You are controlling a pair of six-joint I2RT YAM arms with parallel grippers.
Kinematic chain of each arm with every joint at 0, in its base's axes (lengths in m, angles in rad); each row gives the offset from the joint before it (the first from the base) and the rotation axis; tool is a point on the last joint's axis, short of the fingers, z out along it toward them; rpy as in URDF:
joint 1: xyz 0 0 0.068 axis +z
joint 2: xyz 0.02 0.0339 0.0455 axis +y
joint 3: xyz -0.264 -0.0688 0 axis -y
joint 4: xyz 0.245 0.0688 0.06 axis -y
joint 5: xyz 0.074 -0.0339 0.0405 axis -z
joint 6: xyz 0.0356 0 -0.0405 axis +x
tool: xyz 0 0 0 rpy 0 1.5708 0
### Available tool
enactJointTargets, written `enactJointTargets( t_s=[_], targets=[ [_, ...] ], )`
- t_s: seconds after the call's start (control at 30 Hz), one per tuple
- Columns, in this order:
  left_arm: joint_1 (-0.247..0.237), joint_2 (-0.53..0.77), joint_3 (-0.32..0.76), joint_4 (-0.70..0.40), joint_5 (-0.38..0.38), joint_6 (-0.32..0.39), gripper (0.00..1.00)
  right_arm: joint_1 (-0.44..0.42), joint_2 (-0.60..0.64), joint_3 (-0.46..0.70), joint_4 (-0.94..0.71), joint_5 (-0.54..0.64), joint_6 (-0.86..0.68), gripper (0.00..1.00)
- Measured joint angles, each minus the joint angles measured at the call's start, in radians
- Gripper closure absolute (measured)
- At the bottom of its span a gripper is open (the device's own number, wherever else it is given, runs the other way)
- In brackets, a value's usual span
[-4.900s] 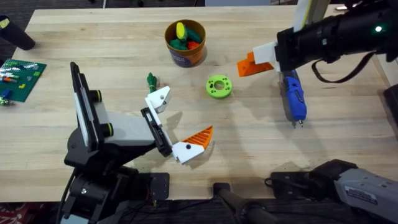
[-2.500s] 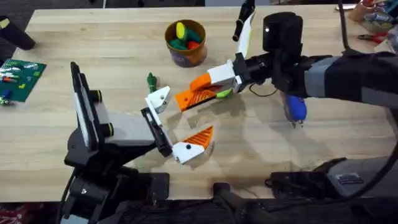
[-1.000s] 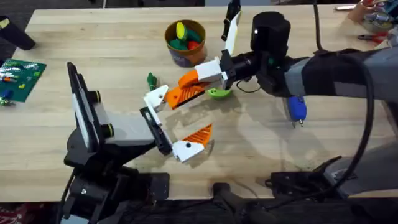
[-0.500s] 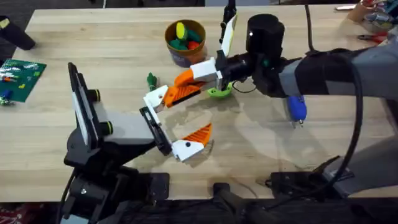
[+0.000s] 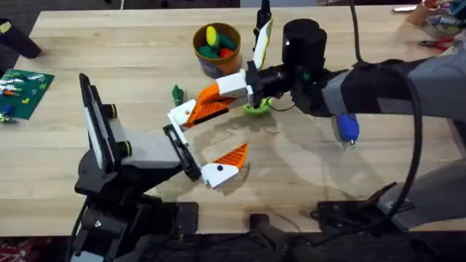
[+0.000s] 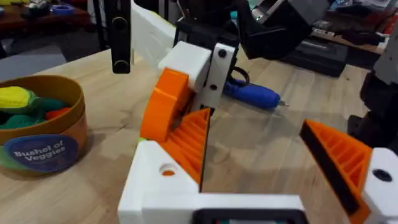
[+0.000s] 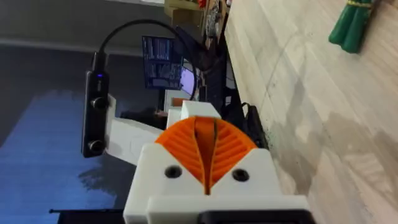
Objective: Pick up the gripper from the table and insert it into the empty holder that is missing its gripper. Then pick up a screw, insert it into the mounting hole, and use the screwdriver to tighten it. Finally, clean up the table by picking up the vegetable and placing it into the bucket.
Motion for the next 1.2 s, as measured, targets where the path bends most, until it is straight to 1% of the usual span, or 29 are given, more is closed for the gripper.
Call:
enactJointTargets(
  t_s=[0.33,0.37,0.4,0.43,0.57,0.6,0.63,0.87,0.97,1.1,1.2],
  targets=[
    [0.0,0.0,0.0,0.0,-0.002,-0.003,0.016,0.005,0.0,0.001,0.0,0.013,0.002,0.98],
    [0.0,0.0,0.0,0.0,-0.003,-0.003,0.016,0.005,0.0,0.001,0.0,0.013,0.003,0.946],
    [0.0,0.0,0.0,0.0,-0.003,-0.003,0.016,0.006,0.0,0.001,-0.001,0.013,0.006,0.877],
    [0.0,0.0,0.0,0.0,0.002,-0.002,0.016,0.009,0.0,0.001,-0.003,0.019,0.005,0.717],
    [-0.002,0.0,0.0,0.0,0.017,0.001,0.016,0.021,0.0,0.001,-0.004,0.025,0.005,0.149],
    [-0.002,0.0,0.0,0.0,0.018,0.001,0.016,0.022,0.0,0.001,-0.004,0.027,0.004,0.05],
    [-0.002,0.0,0.0,0.0,0.019,0.001,0.016,0.022,0.0,0.001,-0.004,0.028,0.004,0.018],
    [-0.002,0.0,0.0,0.0,0.019,0.001,0.016,0.013,0.0,0.001,-0.005,0.031,-0.006,0.008],
    [-0.001,0.0,0.0,0.0,0.019,0.001,0.016,-0.015,0.0,0.001,-0.006,0.003,-0.015,0.008],
    [-0.002,0.0,0.0,0.0,0.019,0.001,0.016,-0.058,0.0,0.001,-0.006,-0.064,-0.032,0.007],
    [-0.002,0.0,0.0,0.0,0.019,0.001,0.016,-0.061,0.0,0.001,-0.006,-0.105,-0.038,0.007]
  ],
)
